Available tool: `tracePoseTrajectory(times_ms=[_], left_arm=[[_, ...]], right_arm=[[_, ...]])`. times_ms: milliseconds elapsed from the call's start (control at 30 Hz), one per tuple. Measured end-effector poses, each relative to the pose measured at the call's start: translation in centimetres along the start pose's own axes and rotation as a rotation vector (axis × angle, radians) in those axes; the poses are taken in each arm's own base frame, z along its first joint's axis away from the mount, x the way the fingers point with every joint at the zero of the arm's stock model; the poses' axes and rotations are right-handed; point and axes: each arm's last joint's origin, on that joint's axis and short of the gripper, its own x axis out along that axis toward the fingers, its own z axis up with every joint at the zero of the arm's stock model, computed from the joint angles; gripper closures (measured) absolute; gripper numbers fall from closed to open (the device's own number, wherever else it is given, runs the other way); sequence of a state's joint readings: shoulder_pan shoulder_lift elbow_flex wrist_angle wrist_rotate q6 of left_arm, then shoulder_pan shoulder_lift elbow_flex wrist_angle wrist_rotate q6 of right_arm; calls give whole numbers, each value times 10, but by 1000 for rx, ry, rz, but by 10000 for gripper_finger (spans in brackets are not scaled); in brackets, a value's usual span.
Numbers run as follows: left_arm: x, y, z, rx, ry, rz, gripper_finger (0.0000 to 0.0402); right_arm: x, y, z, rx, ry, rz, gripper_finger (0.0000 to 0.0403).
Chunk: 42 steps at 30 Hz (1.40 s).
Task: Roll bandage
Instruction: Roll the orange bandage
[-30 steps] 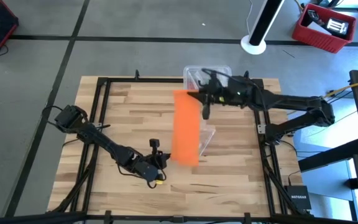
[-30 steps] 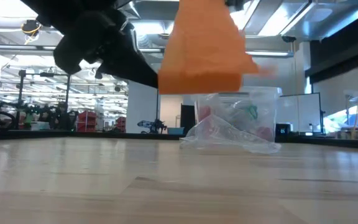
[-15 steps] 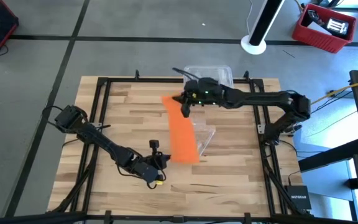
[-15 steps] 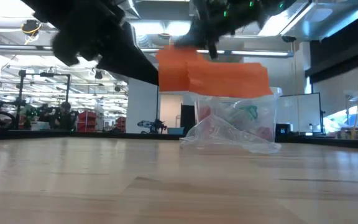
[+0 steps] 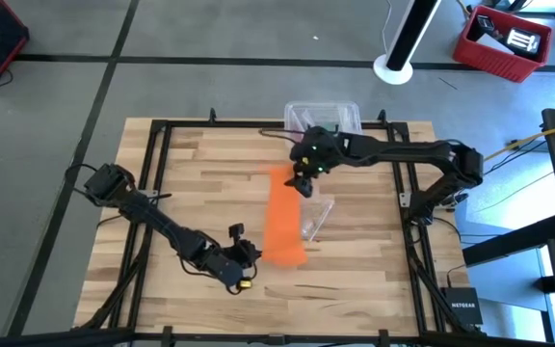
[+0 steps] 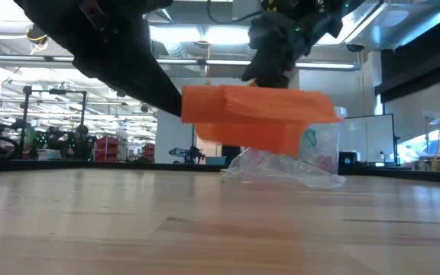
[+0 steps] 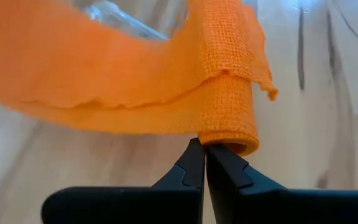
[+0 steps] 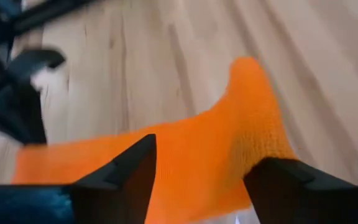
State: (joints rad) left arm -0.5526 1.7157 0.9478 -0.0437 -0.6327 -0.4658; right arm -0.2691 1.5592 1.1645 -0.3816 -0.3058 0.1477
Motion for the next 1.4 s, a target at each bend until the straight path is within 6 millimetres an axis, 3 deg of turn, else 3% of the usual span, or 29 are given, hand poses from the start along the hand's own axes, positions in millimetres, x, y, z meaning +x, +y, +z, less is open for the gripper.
tracePoseTrajectory(times_ms=[200, 400, 500, 600, 700, 867, 1000, 1133, 1233, 1400], left_arm=[[5, 7, 3, -40, 12, -4, 401], [10, 11, 6, -44, 29, -40, 401], [11, 12, 8, -73, 26, -52, 401], [11, 11, 8, -87, 21, -55, 401], [12, 14, 9, -85, 24, -50, 401], [20, 25, 14, -115, 19, -17, 401], [23, 30, 18, -131, -1, -7, 402], [25, 32, 21, -110, -20, -9, 401], [24, 32, 21, -95, -19, -7, 401], [24, 32, 21, -94, -22, -2, 401]], right_arm=[[-16, 4, -5, 16, 45, -10, 164], [-17, 8, 11, -33, -123, -77, 166], [-19, 11, 2, -48, 13, 20, 166], [-36, 19, -3, -39, 210, 72, 166], [-54, 32, -9, -17, 374, 76, 166], [-59, 75, -21, -192, 349, 83, 166], [-38, 111, -45, -427, 249, 35, 166], [-19, 133, -84, -567, 252, -19, 166], [-16, 135, -114, -527, 315, -123, 166], [0, 132, -153, -404, 245, -83, 166]])
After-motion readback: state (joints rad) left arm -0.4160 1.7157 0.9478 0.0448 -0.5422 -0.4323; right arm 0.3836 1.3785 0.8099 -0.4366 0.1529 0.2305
